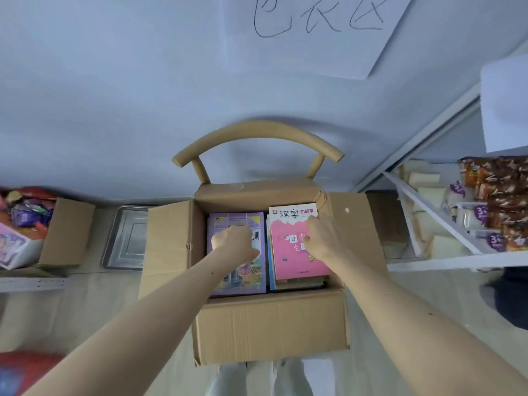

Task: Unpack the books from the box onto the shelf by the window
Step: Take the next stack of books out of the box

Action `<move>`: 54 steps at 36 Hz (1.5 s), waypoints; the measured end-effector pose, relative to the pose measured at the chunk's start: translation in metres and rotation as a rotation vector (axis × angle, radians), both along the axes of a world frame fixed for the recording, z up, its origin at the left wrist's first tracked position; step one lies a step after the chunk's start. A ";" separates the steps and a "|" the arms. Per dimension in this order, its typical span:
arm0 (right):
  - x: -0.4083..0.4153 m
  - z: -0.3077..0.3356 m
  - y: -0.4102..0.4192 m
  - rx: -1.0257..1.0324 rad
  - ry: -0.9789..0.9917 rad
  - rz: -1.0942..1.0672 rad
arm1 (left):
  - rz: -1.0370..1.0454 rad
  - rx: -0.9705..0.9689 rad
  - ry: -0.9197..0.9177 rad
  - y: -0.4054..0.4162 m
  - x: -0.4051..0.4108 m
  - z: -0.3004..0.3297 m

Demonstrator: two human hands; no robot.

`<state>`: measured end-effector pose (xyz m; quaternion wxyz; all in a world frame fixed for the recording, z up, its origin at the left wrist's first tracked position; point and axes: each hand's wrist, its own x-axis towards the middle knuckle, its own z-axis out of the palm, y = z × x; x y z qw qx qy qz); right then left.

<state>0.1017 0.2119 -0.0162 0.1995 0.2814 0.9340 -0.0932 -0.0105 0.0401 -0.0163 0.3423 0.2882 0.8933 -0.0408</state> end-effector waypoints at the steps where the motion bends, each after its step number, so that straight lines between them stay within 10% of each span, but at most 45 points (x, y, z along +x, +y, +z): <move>1: -0.002 -0.010 0.005 -0.004 -0.014 0.015 | 0.009 -0.010 -0.019 0.005 0.001 -0.011; 17: 0.007 -0.120 0.020 -0.032 -0.159 0.154 | 0.414 0.057 -0.351 0.056 0.039 -0.133; 54: 0.002 -0.106 0.034 -0.166 -0.118 0.131 | 1.163 0.359 -0.794 0.066 0.046 -0.145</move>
